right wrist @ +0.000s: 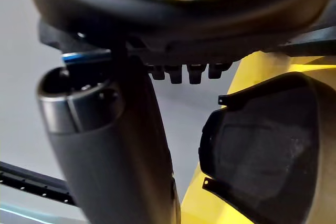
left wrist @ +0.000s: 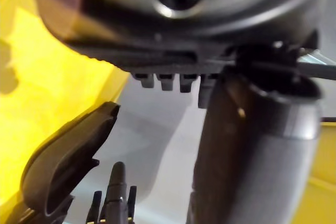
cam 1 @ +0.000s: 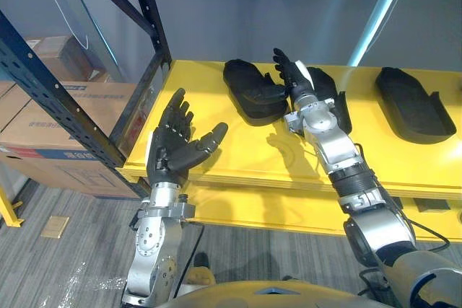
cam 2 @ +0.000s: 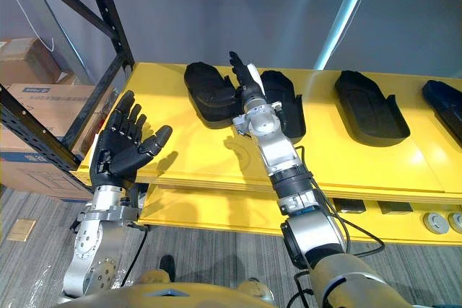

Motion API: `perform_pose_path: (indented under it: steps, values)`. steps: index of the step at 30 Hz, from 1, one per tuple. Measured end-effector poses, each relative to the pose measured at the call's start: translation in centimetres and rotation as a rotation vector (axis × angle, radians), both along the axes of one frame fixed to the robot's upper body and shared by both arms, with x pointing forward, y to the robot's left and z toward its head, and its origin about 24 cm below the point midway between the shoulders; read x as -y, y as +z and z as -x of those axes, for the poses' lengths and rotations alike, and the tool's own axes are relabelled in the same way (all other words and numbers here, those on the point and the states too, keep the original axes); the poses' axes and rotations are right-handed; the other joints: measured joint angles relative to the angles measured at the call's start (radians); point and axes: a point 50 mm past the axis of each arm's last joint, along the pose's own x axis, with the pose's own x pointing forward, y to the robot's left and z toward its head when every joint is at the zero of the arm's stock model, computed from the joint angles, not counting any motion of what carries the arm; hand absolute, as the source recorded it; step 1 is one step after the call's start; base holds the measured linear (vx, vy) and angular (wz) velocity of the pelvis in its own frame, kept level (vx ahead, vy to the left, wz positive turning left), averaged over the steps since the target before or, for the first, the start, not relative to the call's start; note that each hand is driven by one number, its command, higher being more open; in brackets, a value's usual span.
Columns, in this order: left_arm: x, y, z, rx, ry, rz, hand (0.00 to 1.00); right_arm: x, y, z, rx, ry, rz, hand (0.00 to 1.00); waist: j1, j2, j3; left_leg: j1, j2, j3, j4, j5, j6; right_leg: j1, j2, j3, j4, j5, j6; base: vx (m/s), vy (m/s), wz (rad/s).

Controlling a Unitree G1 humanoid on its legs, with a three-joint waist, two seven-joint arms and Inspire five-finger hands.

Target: Walk over and take three plastic housings, then place them on the shelf

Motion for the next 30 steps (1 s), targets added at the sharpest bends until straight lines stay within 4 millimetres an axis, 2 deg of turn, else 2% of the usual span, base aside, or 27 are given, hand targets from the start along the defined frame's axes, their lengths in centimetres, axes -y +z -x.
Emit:
perform_pose_path:
  steps: [5, 11, 15, 17, 23, 30]
  values:
    - [0.2, -0.1, 0.0, -0.010, 0.010, 0.008, 1.00, 0.5, -0.1, -0.6, -0.035, -0.036, 0.018, 1.00, 0.000, 0.015, 0.009, -0.004, 0.000, 0.000, 0.000, 0.000, 0.000, -0.008, 0.000, 0.001, 0.005, -0.002, -0.002, 0.00, 0.000, 0.00]
    - [0.2, -0.1, 0.0, -0.016, 0.021, 0.015, 1.00, 1.3, 1.7, -1.7, -0.007, -0.078, 0.024, 1.00, -0.001, 0.024, 0.025, -0.021, -0.001, -0.004, 0.001, 0.006, 0.001, -0.038, -0.009, 0.002, 0.038, -0.010, -0.007, 0.00, -0.002, 0.01]
    - [0.3, 0.4, -0.5, 0.000, 0.034, 0.025, 1.00, 2.1, 4.3, -2.2, 0.063, -0.099, 0.035, 1.00, 0.000, 0.038, 0.092, -0.039, -0.007, -0.014, 0.028, 0.007, 0.002, -0.077, -0.033, 0.003, 0.122, -0.045, -0.012, -0.06, -0.006, 0.05]
    - [0.3, 0.5, -0.6, 0.003, 0.037, 0.026, 1.00, 2.0, 4.8, -2.3, 0.076, -0.097, 0.034, 1.00, 0.001, 0.044, 0.111, -0.042, -0.007, -0.015, 0.030, 0.008, 0.004, -0.095, -0.041, 0.006, 0.152, -0.058, -0.014, -0.05, -0.015, -0.01]
    - [0.4, 0.6, -0.8, 0.007, 0.050, 0.042, 1.00, 1.9, 5.4, -2.4, 0.086, -0.076, 0.041, 1.00, -0.002, 0.059, 0.145, -0.072, -0.017, -0.018, 0.043, 0.010, 0.007, -0.148, -0.064, 0.015, 0.213, -0.084, -0.017, -0.04, -0.013, 0.01]
    - [0.3, 0.6, -0.8, -0.002, 0.070, 0.048, 1.00, 1.5, 5.2, -2.4, 0.056, 0.000, 0.091, 1.00, -0.001, 0.053, 0.155, -0.077, -0.024, -0.020, 0.045, 0.012, 0.009, -0.171, -0.080, 0.018, 0.261, -0.107, -0.017, 0.00, -0.004, 0.00]
